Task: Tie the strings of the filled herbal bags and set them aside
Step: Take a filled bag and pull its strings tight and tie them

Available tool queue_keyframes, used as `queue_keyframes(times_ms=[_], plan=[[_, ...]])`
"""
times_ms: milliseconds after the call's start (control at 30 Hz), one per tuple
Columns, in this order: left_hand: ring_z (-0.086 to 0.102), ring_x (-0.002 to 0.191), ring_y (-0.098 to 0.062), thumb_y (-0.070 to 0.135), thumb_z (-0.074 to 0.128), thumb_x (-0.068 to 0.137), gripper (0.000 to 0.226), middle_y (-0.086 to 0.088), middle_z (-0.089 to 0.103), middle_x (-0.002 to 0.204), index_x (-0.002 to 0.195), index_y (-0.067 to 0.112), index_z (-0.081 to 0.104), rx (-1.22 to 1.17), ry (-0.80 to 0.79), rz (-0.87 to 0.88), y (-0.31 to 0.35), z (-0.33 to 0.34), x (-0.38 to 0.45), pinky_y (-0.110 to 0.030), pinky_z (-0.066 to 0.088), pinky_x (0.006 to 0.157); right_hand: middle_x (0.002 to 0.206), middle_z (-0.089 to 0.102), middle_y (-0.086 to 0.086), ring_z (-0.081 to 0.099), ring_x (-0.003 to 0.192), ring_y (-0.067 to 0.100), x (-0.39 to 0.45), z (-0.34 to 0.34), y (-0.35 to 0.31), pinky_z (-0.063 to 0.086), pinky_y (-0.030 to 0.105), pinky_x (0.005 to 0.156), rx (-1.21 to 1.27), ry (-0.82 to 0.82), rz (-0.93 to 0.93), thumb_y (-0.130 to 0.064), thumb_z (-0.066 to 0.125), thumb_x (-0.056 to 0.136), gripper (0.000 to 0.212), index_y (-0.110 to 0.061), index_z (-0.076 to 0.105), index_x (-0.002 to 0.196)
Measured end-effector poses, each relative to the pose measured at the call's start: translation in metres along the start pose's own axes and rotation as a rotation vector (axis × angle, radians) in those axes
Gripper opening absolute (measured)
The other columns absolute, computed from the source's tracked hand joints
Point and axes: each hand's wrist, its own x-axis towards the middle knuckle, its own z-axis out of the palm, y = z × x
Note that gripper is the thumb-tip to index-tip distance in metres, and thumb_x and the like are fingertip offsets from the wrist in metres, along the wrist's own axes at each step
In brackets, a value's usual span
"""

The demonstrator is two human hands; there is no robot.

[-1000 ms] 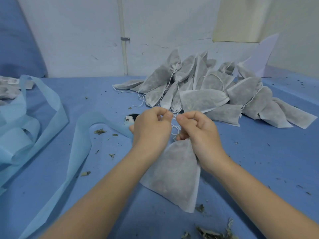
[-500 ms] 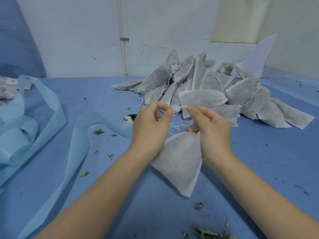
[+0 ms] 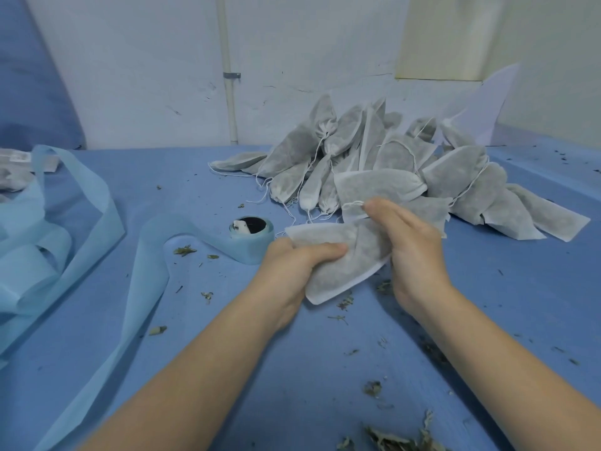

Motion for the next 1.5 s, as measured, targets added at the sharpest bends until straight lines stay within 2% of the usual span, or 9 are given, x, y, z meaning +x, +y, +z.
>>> queue_keyframes(times_ms=[233, 333, 600, 733, 867, 933, 1133, 1367, 1500], plan=[[0.067, 0.1, -0.031, -0.007, 0.074, 0.059, 0.055, -0.021, 0.069, 0.107, 0.112, -0.008, 0.061, -0.087, -0.114, 0.039, 0.003, -0.005, -0.001, -0.04, 0.051, 0.094, 0.094, 0.057, -0.007, 0.054, 0.078, -0.006, -0.003, -0.006, -0.007, 0.04, 0.005, 0.071, -0.337, -0.214, -0.132, -0.025, 0.077, 0.072, 0.014, -0.037, 0.074, 0.066], [0.068, 0.093, -0.026, 0.007, 0.072, 0.065, 0.038, -0.018, 0.071, 0.102, 0.102, -0.004, 0.068, -0.113, -0.169, 0.072, 0.004, -0.005, -0.002, -0.033, 0.054, 0.088, 0.088, 0.046, -0.009, 0.044, 0.074, -0.007, -0.003, -0.009, -0.008, 0.034, 0.006, 0.069, -0.516, -0.256, -0.233, -0.023, 0.075, 0.076, 0.019, -0.04, 0.071, 0.069], [0.069, 0.063, -0.017, 0.004, 0.066, 0.082, 0.019, -0.011, 0.072, 0.083, 0.1, -0.002, 0.068, 0.035, 0.1, 0.127, 0.009, -0.009, -0.003, -0.019, 0.047, 0.043, 0.089, 0.05, -0.012, 0.048, 0.075, -0.004, -0.002, -0.008, -0.003, 0.035, 0.009, 0.068, -0.615, -0.242, -0.273, -0.024, 0.072, 0.081, 0.016, -0.036, 0.069, 0.072], [0.071, 0.079, -0.024, 0.004, 0.066, 0.081, 0.01, -0.011, 0.074, 0.085, 0.09, 0.002, 0.07, 0.116, 0.205, 0.209, 0.01, -0.012, -0.001, -0.033, 0.056, 0.07, 0.096, 0.056, -0.011, 0.054, 0.088, -0.004, -0.003, -0.006, -0.004, 0.04, 0.01, 0.072, -0.596, -0.276, -0.27, -0.026, 0.074, 0.08, 0.011, -0.035, 0.071, 0.076], [0.069, 0.067, -0.017, 0.006, 0.069, 0.079, 0.007, -0.006, 0.072, 0.075, 0.083, 0.001, 0.07, 0.067, 0.317, 0.288, 0.021, -0.02, 0.002, -0.025, 0.054, 0.063, 0.105, 0.068, -0.006, 0.063, 0.099, 0.006, 0.003, 0.002, -0.009, 0.051, 0.019, 0.085, -0.245, -0.278, -0.092, -0.045, 0.064, 0.077, 0.027, -0.03, 0.068, 0.099], [0.064, 0.069, -0.018, 0.009, 0.069, 0.078, 0.016, -0.009, 0.069, 0.079, 0.088, -0.004, 0.069, 0.052, 0.411, 0.339, 0.032, -0.029, 0.005, -0.027, 0.05, 0.066, 0.106, 0.067, 0.002, 0.064, 0.096, 0.015, 0.01, 0.009, -0.007, 0.055, 0.031, 0.09, -0.11, -0.267, 0.05, -0.035, 0.056, 0.092, 0.021, -0.021, 0.067, 0.103], [0.062, 0.059, -0.008, 0.009, 0.068, 0.077, 0.01, 0.005, 0.065, 0.066, 0.069, 0.013, 0.063, -0.065, 0.637, 0.432, 0.061, -0.063, 0.007, -0.019, 0.047, 0.053, 0.097, 0.067, -0.015, 0.061, 0.068, -0.012, 0.018, 0.04, 0.019, 0.043, 0.002, 0.066, -0.833, -0.563, -0.03, -0.021, 0.069, 0.087, 0.034, -0.02, 0.065, 0.12], [0.06, 0.057, -0.009, 0.012, 0.067, 0.076, 0.008, 0.005, 0.063, 0.067, 0.071, 0.012, 0.061, -0.098, 0.74, 0.407, 0.062, -0.077, 0.014, -0.017, 0.043, 0.049, 0.103, 0.051, -0.006, 0.047, 0.067, -0.002, 0.032, 0.079, 0.038, 0.035, 0.005, 0.064, -1.007, -0.643, -0.201, -0.036, 0.083, 0.071, 0.077, -0.021, 0.048, 0.138], [0.064, 0.073, -0.021, 0.019, 0.068, 0.073, 0.024, -0.004, 0.069, 0.083, 0.091, 0.003, 0.067, 0.008, 0.764, 0.391, 0.054, -0.075, 0.021, -0.029, 0.051, 0.065, 0.09, 0.051, -0.005, 0.045, 0.071, -0.008, 0.028, 0.091, 0.046, 0.034, 0.008, 0.063, -0.956, -0.649, -0.244, -0.033, 0.085, 0.068, 0.042, -0.022, 0.065, 0.103]])
